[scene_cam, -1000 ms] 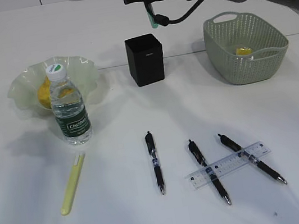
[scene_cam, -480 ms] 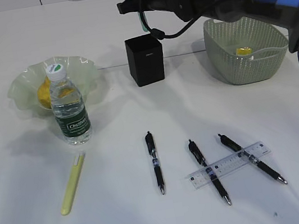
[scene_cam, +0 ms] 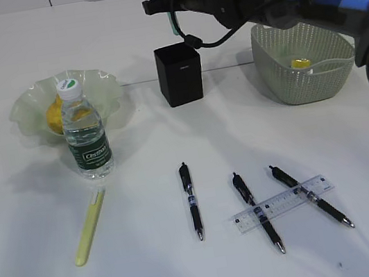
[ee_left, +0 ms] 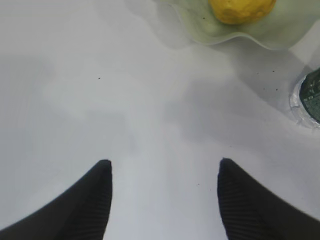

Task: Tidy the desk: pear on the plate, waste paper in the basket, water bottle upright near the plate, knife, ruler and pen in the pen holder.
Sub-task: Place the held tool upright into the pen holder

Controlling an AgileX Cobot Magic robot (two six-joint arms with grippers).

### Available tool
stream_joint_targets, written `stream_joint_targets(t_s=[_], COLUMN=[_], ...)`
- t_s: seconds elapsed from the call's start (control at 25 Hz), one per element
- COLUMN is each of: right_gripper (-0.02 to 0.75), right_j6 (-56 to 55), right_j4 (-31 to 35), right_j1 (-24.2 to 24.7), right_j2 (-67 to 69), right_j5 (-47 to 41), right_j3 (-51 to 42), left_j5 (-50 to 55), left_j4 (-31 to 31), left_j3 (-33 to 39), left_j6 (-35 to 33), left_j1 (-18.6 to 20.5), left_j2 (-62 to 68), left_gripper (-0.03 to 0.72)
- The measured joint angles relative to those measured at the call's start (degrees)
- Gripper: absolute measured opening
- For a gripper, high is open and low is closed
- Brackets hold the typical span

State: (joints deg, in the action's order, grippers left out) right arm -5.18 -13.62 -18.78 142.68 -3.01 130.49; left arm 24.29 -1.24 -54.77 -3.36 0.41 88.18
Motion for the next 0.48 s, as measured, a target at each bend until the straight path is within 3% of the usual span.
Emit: stream_joint_targets(t_s=[0.48], right_gripper=[0.141], right_j6=[-0.88], right_j4=[-0.08], right_j1=[0.0], right_j2=[2.83], right_j5=[0.11], right_j3=[0.0], left_j5=[0.0], left_j4=[0.0], left_j3=[0.0], left_j6=[0.0], left_j1=[0.0], left_j2=[0.0], left_gripper=[0.465])
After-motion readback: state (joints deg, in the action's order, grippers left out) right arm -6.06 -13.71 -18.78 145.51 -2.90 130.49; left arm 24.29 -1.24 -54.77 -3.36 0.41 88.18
